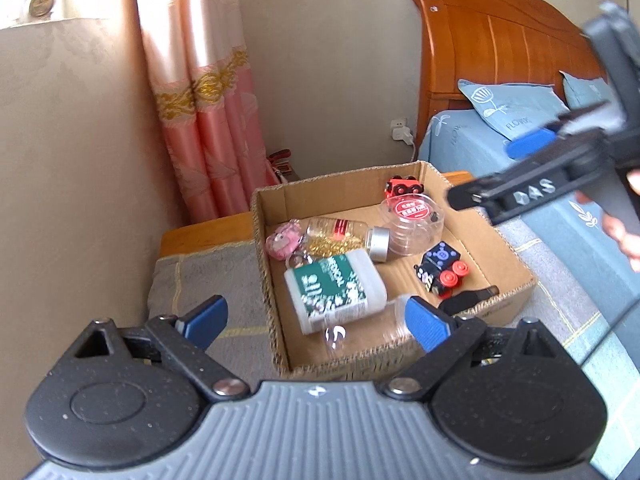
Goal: Organize rigid objects
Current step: 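Move the left tool to the mint earbud case while the right tool moves to the grey toy dog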
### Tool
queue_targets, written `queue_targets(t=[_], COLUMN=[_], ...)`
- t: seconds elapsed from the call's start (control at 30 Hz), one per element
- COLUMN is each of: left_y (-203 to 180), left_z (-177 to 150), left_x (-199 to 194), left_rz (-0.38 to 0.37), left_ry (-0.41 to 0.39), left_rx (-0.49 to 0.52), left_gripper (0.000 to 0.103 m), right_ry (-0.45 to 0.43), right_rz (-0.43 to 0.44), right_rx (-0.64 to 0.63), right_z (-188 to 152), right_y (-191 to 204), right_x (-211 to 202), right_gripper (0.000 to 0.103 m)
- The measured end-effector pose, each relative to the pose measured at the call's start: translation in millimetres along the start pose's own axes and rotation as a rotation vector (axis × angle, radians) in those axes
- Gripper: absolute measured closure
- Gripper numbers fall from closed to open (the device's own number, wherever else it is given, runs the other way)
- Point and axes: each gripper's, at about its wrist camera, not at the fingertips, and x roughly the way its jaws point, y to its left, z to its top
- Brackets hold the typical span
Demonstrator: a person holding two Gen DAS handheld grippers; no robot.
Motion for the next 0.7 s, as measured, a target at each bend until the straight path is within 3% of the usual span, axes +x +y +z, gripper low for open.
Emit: queue_targets(t=[0.3,0.53,0.7], left_y=[5,13,13], left_z=[-41,-68,-81], left_x=[-11,-6,-2], left_rz=[0.056,0.063,0.021], left_ry=[-0.017,-0.018,0.0], left_rx=[-0.069,-0.153,-0.153], left_gripper=[0.003,0.003,0.003], right_ry=[-0.043,-0.01,0.018], right_rz=[0.04,0.011,0.079], right_rx=[0.082,0.201,0.277], right_z=[-79,-141,-167], right_y=[31,48,50], right_x=[-30,-1,12], right_gripper=[0.0,0.0,0.0])
